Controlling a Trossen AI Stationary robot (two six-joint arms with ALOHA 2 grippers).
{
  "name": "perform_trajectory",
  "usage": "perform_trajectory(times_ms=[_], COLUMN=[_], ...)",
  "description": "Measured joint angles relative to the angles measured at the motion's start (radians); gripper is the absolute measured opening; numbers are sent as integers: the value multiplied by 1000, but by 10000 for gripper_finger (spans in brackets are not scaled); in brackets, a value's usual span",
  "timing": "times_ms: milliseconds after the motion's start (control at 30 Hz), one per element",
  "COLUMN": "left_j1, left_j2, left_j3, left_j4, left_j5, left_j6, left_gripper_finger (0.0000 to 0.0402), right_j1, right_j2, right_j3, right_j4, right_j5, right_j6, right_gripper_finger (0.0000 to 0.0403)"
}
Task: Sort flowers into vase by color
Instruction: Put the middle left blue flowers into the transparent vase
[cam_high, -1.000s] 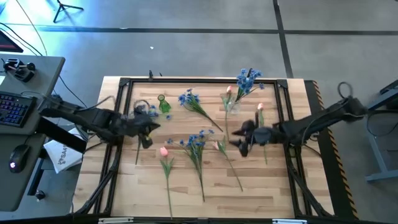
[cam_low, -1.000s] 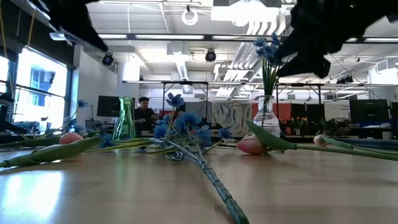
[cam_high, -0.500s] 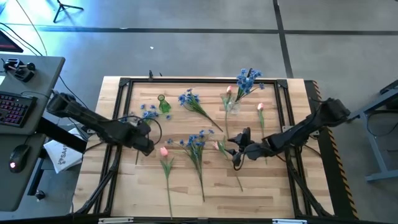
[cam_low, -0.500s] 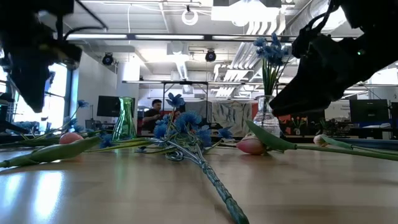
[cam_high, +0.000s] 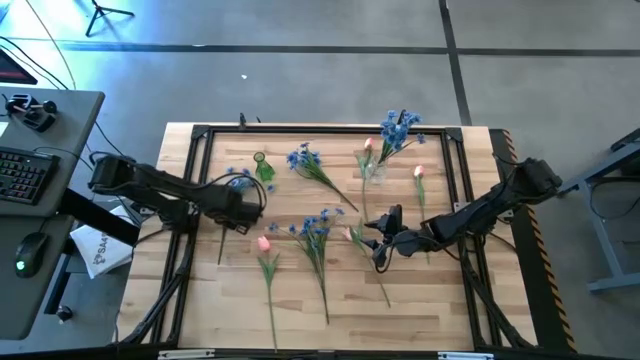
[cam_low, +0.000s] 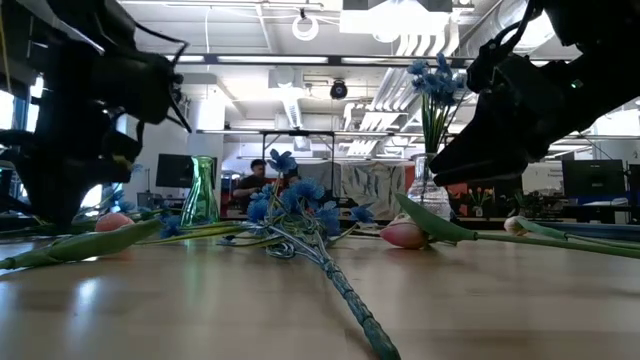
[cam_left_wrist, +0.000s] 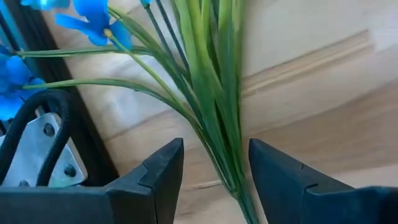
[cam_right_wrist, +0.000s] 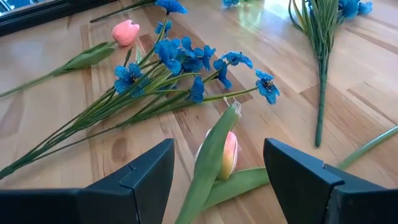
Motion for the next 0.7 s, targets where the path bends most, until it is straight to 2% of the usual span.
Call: perform_trajectory(times_ms=[167,500,600,700], left_j1=[46,64,35,4], left_j2=[46,62,53,22], left_j3=[1,4,2,13], left_j4=[38,53,36,-67], left_j5=[47,105,112,145], left_j6=[72,124,130,123], left_gripper_finger=[145,12,9,9], right_j1=[0,0,0,0], right_j2=[0,0,0,0], right_j3=[0,0,0,0], right_j4=[0,-3,-8,-8], right_j5=[0,0,0,0], right_j6=[2,2,2,2], right_gripper_finger=[243,243,243,243])
